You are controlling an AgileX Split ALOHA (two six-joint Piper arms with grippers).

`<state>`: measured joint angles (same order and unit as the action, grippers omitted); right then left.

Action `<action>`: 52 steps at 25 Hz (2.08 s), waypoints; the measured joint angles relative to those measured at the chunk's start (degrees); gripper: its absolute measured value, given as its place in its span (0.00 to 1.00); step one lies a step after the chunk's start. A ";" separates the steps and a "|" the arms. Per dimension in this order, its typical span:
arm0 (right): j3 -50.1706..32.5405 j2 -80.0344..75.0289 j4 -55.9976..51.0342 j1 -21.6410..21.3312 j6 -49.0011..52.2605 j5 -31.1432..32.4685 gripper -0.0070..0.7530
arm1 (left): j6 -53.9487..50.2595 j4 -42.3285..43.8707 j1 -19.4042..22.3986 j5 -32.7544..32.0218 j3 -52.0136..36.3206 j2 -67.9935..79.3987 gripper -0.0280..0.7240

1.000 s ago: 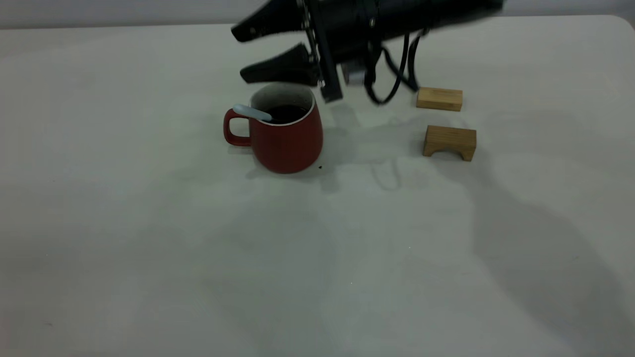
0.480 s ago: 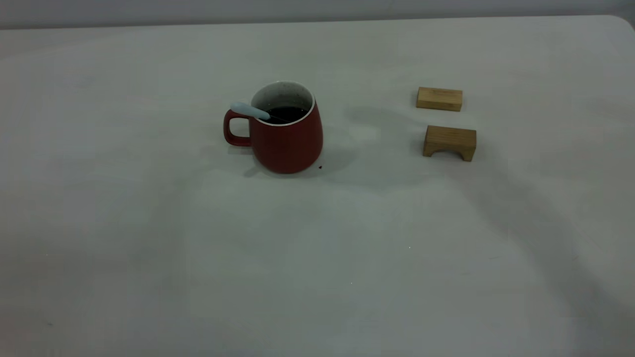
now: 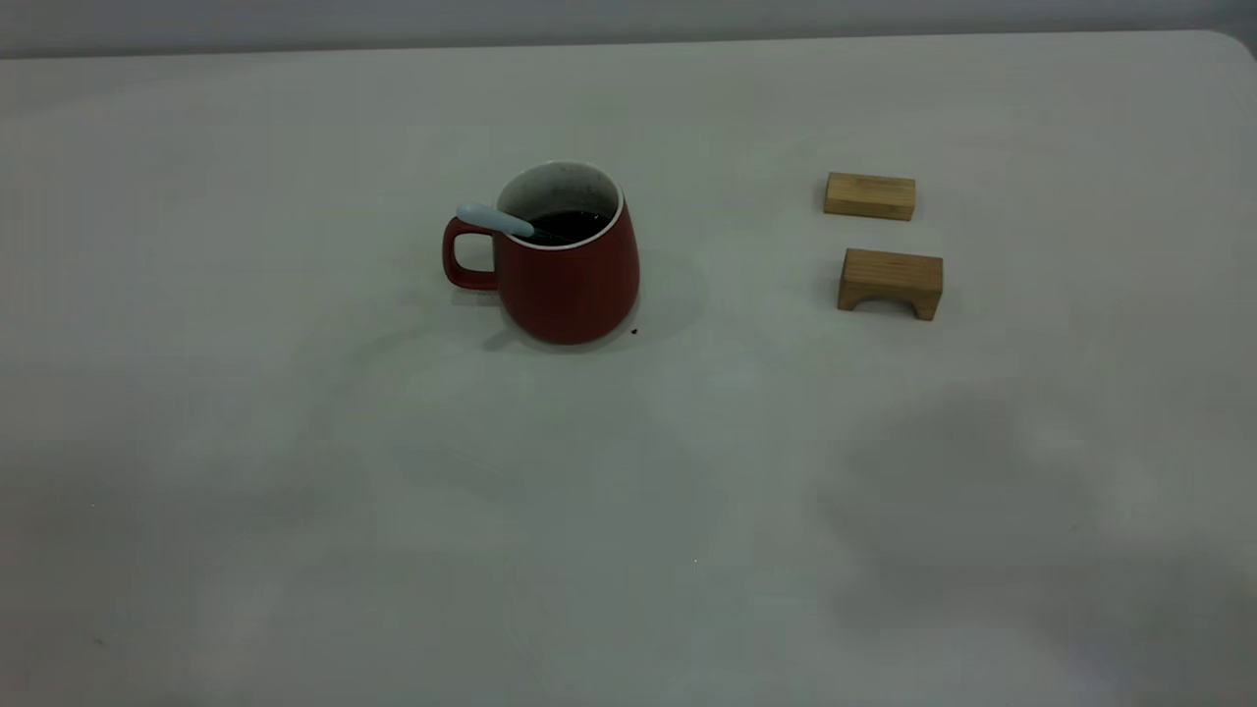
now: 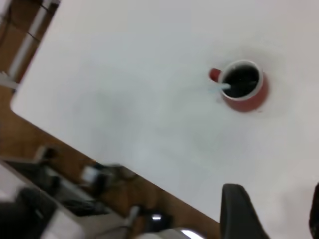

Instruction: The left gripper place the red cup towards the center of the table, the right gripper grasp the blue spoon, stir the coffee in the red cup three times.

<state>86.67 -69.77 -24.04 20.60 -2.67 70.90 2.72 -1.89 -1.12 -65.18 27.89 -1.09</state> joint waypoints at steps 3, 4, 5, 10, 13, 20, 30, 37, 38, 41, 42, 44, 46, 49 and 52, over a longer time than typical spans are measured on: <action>-10.78 11.86 1.78 0.00 -6.12 0.00 0.50 | 0.00 0.00 0.00 0.00 0.00 0.00 0.82; -13.97 15.44 2.01 0.00 -8.07 0.00 0.49 | 0.00 0.00 0.00 0.00 0.00 0.00 0.82; -17.86 20.44 2.20 0.00 -10.70 0.00 0.49 | 0.00 0.00 0.00 0.00 0.00 0.00 0.82; -35.81 39.39 0.66 -4.16 -17.04 0.00 0.48 | 0.00 0.00 0.00 0.00 0.00 0.00 0.82; -43.40 48.26 0.05 -8.62 -17.35 0.00 0.47 | 0.00 0.00 0.00 0.00 0.00 0.00 0.82; -50.35 61.40 4.70 -16.81 -16.98 -1.36 0.47 | 0.00 0.00 0.00 0.00 0.00 0.00 0.82; -54.07 68.08 19.63 -21.47 -2.88 -3.79 0.47 | -0.06 0.00 0.00 0.00 0.00 0.00 0.82; -58.71 68.69 20.63 -21.47 -2.34 -4.41 0.47 | -0.06 0.00 0.00 0.00 0.00 0.00 0.82; -59.03 68.69 20.67 -21.47 -2.34 -4.85 0.47 | -0.06 0.00 0.00 0.00 0.00 0.00 0.82; -59.73 68.69 20.84 -21.47 -2.34 -5.62 0.47 | -0.06 0.00 0.00 0.00 0.00 0.00 0.82; -59.78 68.69 20.91 -21.47 -2.34 -5.62 0.47 | -0.06 0.00 0.00 0.00 0.00 0.00 0.82; -59.78 68.69 20.96 -21.47 -2.34 -5.74 0.47 | -0.06 0.00 0.00 0.00 0.00 0.00 0.82; -59.78 68.69 20.96 -21.47 -2.34 -5.78 0.47 | -0.06 0.00 0.00 0.00 0.00 0.00 0.82; -59.78 68.69 20.96 -21.47 -2.34 -5.78 0.47 | -0.06 0.00 0.00 0.00 0.00 0.00 0.82; -59.78 68.69 20.91 -21.47 -2.34 -5.78 0.47 | -0.06 0.00 0.00 0.00 0.00 0.00 0.82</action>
<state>26.89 -1.08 -3.14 -0.86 -5.01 65.12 2.65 -1.89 -1.12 -65.18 27.89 -1.09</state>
